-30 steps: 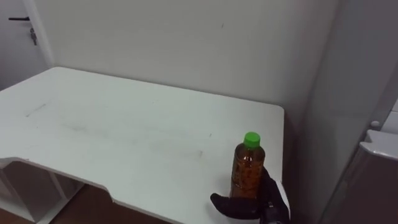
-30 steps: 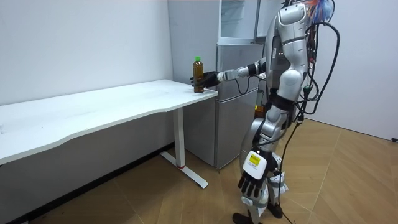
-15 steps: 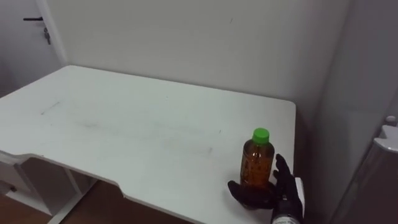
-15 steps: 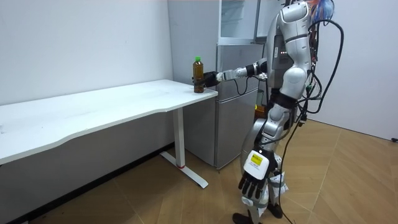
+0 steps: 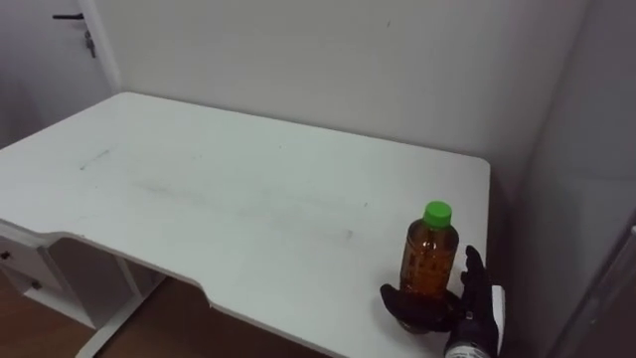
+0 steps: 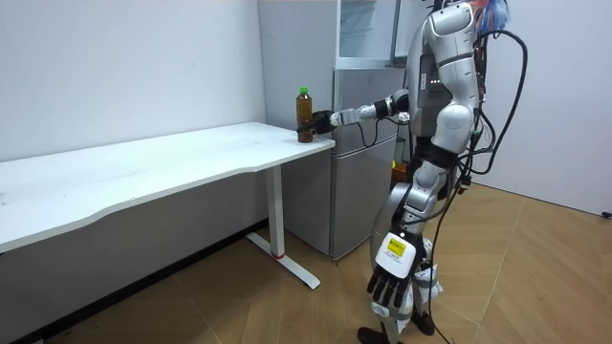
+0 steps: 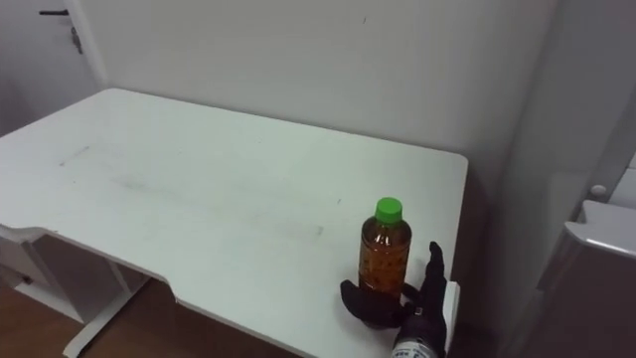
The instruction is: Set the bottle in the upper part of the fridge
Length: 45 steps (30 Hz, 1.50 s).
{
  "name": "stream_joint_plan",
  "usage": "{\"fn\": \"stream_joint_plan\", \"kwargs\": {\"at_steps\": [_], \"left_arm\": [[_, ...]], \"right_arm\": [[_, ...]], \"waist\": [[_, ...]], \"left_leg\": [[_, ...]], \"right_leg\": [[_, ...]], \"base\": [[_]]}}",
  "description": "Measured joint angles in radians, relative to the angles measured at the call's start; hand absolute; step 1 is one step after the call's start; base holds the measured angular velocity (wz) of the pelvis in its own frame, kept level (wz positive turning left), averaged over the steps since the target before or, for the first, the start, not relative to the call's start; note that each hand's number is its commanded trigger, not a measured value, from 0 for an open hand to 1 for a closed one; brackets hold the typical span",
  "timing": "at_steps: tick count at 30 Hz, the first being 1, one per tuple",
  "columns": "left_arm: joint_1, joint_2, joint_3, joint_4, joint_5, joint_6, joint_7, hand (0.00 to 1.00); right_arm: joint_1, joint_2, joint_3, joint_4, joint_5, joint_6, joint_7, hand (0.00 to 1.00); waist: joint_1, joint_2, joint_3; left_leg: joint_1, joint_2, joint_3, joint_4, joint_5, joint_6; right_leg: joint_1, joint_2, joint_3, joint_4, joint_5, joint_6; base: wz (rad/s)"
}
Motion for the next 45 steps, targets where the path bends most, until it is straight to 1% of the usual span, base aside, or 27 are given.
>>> {"fn": "stream_joint_plan", "kwargs": {"at_steps": [3,5,12,20,21,22,23,30,32,33,35,36,38,45], "left_arm": [[0.000,0.000,0.002,0.001,0.000,0.000,0.003,0.00],[-0.001,0.000,0.002,0.001,0.000,0.000,0.003,0.00],[-0.004,0.001,0.005,0.001,0.000,0.001,0.003,0.00],[-0.003,0.001,0.005,0.001,-0.001,0.001,0.003,0.00],[-0.003,0.001,0.005,0.001,-0.001,0.001,0.003,0.00],[-0.003,0.001,0.005,0.001,-0.002,0.001,0.003,0.00],[-0.003,0.001,0.005,0.001,-0.001,0.001,0.003,0.00],[-0.003,0.004,0.004,0.003,-0.004,0.001,0.002,0.00],[-0.003,0.007,0.004,0.003,-0.005,0.001,0.001,0.00],[-0.003,0.009,0.004,0.003,-0.005,0.001,-0.001,0.00],[-0.003,0.010,0.003,0.003,-0.002,0.001,-0.006,0.00],[-0.003,0.011,0.000,0.003,-0.002,0.001,-0.006,0.00],[-0.004,0.012,0.000,0.003,-0.002,0.001,-0.006,0.00],[-0.004,0.012,0.000,0.002,-0.001,0.001,-0.006,0.00]], "right_arm": [[-0.009,-0.004,0.000,0.019,-0.007,-0.010,-0.001,0.00],[-0.022,-0.005,-0.001,0.050,-0.035,-0.009,0.001,0.00],[-0.026,-0.007,-0.002,0.055,-0.062,-0.007,0.008,0.00],[-0.026,0.003,0.000,0.056,-0.110,-0.001,0.012,0.00],[-0.026,0.003,0.000,0.061,-0.116,-0.001,0.013,0.40],[-0.026,0.003,0.000,0.063,-0.118,-0.001,0.015,0.88],[-0.026,0.003,0.000,0.064,-0.122,-0.001,0.021,1.00],[-0.028,0.002,0.001,0.091,-0.160,-0.001,0.049,1.00],[-0.040,0.002,0.002,0.108,-0.159,0.001,0.051,1.00],[-0.045,-0.006,0.002,0.111,-0.158,0.010,0.055,1.00],[-0.049,-0.010,0.001,0.114,-0.156,0.018,0.054,1.00],[-0.050,-0.020,0.003,0.114,-0.155,0.021,0.053,1.00],[-0.053,-0.023,0.002,0.115,-0.155,0.021,0.052,1.00],[-0.057,-0.021,0.008,0.114,-0.135,0.021,0.078,1.00]], "waist": [[0.007,0.002,0.0008],[0.007,0.002,0.0008],[0.026,0.003,0.0007],[0.028,0.006,0.0002],[0.028,0.006,0.0000],[0.028,0.005,-0.0002],[0.027,0.005,-0.0007],[0.030,-0.007,-0.0051],[0.032,-0.012,-0.0032],[0.035,-0.016,-0.0028],[0.041,-0.018,-0.0027],[0.044,-0.018,-0.0026],[0.050,-0.019,-0.0026],[0.055,-0.019,-0.0024]], "left_leg": [[-0.002,-0.002,0.002,0.000,0.004,0.003],[-0.003,-0.003,0.001,0.000,0.005,0.005],[-0.013,-0.005,0.002,0.002,0.012,0.009],[-0.013,-0.005,0.002,0.001,0.015,0.008],[-0.013,-0.006,0.002,0.000,0.015,0.008],[-0.013,-0.006,0.003,0.000,0.015,0.008],[-0.013,-0.006,0.003,0.000,0.015,0.008],[-0.011,-0.005,0.004,0.000,0.015,0.008],[-0.014,-0.004,0.003,-0.002,0.015,0.008],[-0.015,-0.004,0.003,-0.003,0.015,0.008],[-0.016,-0.005,0.002,-0.003,0.015,0.008],[-0.017,-0.005,0.002,-0.003,0.015,0.008],[-0.019,-0.005,0.002,-0.003,0.015,0.008],[-0.013,-0.006,0.004,-0.005,0.015,0.007]], "right_leg": [[-0.008,-0.005,0.003,0.007,0.000,0.000],[-0.009,-0.007,0.003,0.010,0.000,0.000],[-0.024,-0.013,0.004,0.020,0.000,0.001],[-0.025,-0.013,0.003,0.021,0.000,0.000],[-0.025,-0.013,0.003,0.021,0.000,0.000],[-0.025,-0.014,0.003,0.021,0.000,0.000],[-0.026,-0.014,0.003,0.021,0.000,0.000],[-0.024,-0.013,0.000,0.020,0.000,0.000],[-0.025,-0.013,0.000,0.021,-0.001,0.000],[-0.027,-0.013,0.000,0.020,-0.001,0.000],[-0.027,-0.013,0.000,0.018,-0.001,0.000],[-0.027,-0.013,0.000,0.018,-0.001,0.000],[-0.029,-0.013,-0.001,0.018,-0.001,0.000],[-0.026,-0.013,0.002,0.020,-0.001,0.000]], "base": [[0.00],[0.00],[0.00],[0.00],[0.00],[0.00],[0.00],[0.00],[0.00],[0.00],[0.00],[0.00],[0.00],[0.00]]}}
